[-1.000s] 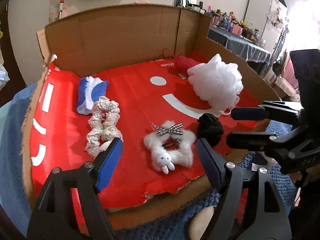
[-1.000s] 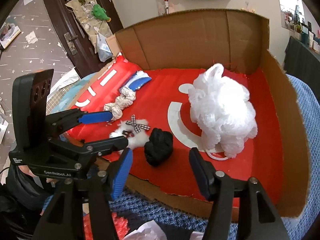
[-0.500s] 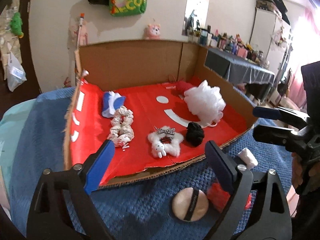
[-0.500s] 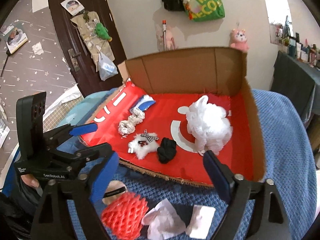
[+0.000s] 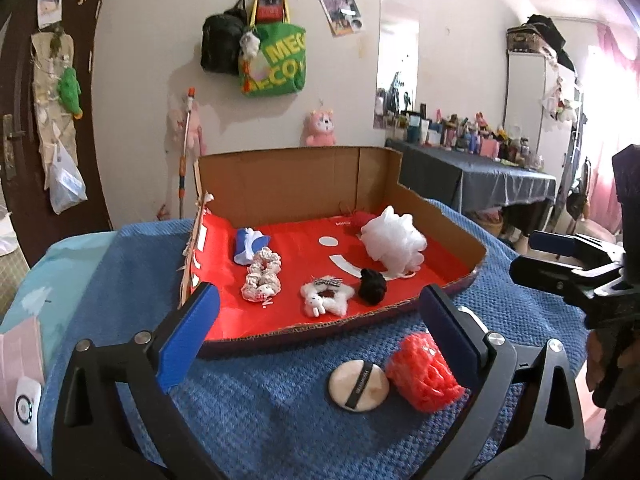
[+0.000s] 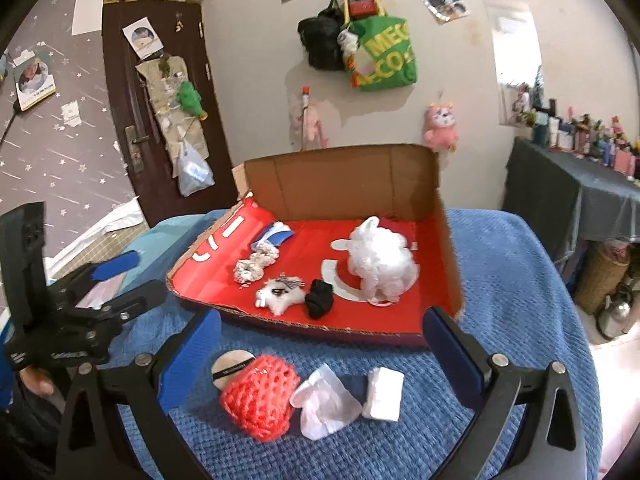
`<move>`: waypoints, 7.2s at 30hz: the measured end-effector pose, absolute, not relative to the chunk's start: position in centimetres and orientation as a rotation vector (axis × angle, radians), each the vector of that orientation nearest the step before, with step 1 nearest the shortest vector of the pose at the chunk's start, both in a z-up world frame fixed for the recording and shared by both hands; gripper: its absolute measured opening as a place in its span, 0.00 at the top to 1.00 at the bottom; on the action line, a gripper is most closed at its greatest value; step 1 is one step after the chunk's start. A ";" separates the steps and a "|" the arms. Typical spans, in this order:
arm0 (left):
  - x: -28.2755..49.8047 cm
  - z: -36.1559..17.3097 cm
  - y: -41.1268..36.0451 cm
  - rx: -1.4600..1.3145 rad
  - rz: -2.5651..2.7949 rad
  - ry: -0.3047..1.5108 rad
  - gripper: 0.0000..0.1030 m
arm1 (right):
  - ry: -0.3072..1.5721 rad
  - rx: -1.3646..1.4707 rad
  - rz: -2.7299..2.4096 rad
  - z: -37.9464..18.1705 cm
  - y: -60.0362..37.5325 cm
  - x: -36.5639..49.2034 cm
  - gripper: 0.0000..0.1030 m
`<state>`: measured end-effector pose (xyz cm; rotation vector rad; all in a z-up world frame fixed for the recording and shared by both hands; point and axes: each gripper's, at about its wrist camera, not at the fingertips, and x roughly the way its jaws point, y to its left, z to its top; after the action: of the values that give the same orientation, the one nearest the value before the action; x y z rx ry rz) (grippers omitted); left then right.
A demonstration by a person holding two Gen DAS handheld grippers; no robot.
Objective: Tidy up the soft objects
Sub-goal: 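Lift both tools out of the box back toward the blanket, then grasp the beige powder puff with the left tool while the right tool grasps the white cloth, then carry the powder puff with the left tool while the right tool carries the white cloth in, then open the right tool to drop the white cloth while the left tool holds the powder puff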
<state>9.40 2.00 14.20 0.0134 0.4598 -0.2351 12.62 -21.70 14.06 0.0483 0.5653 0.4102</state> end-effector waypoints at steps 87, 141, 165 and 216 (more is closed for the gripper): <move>13.9 5.4 -1.0 0.075 -0.384 0.828 0.73 | 0.809 -0.009 0.276 4.0 -23.0 15.9 0.74; 12.6 7.9 -0.1 0.126 -0.396 0.729 0.52 | 0.763 -0.021 0.328 5.3 -23.3 14.9 0.73; 22.8 7.9 3.0 0.190 -0.420 0.896 0.52 | 0.906 -0.144 0.559 7.7 -19.0 26.1 0.73; 25.0 6.5 3.3 0.226 -0.465 0.972 0.50 | 1.094 -0.240 0.606 5.2 -18.6 29.3 0.69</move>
<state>25.01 3.25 6.49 0.2264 0.9719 -0.4645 29.34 -18.65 5.15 -0.2396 1.0940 0.6063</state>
